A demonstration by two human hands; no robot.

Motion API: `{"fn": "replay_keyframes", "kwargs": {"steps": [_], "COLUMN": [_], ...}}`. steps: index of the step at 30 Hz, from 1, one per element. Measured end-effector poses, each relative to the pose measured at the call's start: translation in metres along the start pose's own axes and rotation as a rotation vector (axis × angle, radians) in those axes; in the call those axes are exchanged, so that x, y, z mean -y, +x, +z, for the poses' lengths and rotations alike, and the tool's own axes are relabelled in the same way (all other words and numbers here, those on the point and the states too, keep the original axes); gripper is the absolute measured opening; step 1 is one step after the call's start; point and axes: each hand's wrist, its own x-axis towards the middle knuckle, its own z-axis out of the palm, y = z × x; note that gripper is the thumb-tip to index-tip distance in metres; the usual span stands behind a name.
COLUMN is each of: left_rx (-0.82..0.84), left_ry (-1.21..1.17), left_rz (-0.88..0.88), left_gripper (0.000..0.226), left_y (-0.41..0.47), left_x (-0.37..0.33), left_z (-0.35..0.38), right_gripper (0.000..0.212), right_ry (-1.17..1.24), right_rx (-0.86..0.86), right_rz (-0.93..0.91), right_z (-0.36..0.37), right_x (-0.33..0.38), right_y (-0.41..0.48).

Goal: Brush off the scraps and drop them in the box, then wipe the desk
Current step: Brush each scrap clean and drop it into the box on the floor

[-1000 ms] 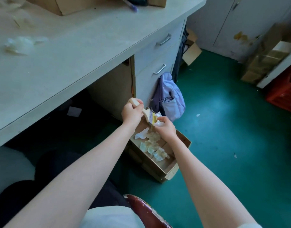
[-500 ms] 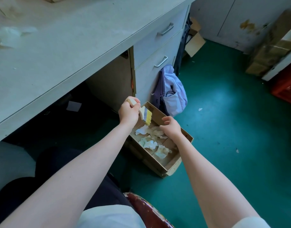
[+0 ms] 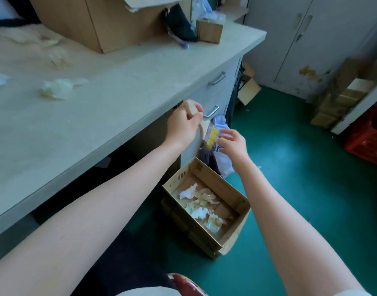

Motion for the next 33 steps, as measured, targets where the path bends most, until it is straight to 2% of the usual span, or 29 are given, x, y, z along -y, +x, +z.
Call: {"fn": "replay_keyframes", "kwargs": {"steps": [5,14,27,33], "left_rx": [-0.126,-0.251,-0.646,-0.688], "left_ry": [-0.147,-0.21,-0.01,0.108], "left_rz": [0.074,0.206,0.138,0.083], "left_gripper": [0.029,0.026,0.028,0.031], "left_y": [0.014,0.012,0.025,0.049], "left_x": [-0.053,-0.093,-0.08,-0.065], "left_z": [-0.032,-0.122,-0.269,-0.295], "right_gripper": [0.032,0.035,0.035,0.041], "right_ry": [0.103,0.088,-0.135,-0.3], "right_rx": [-0.008,0.146,0.415,0.525], "right_rz": [-0.118,-0.267,-0.417,-0.458], "right_z": [-0.002,0.052,0.171,0.215], "right_x": [0.056,0.123,0.18,0.185], "right_y": [-0.008,-0.034,-0.067,-0.069]}}
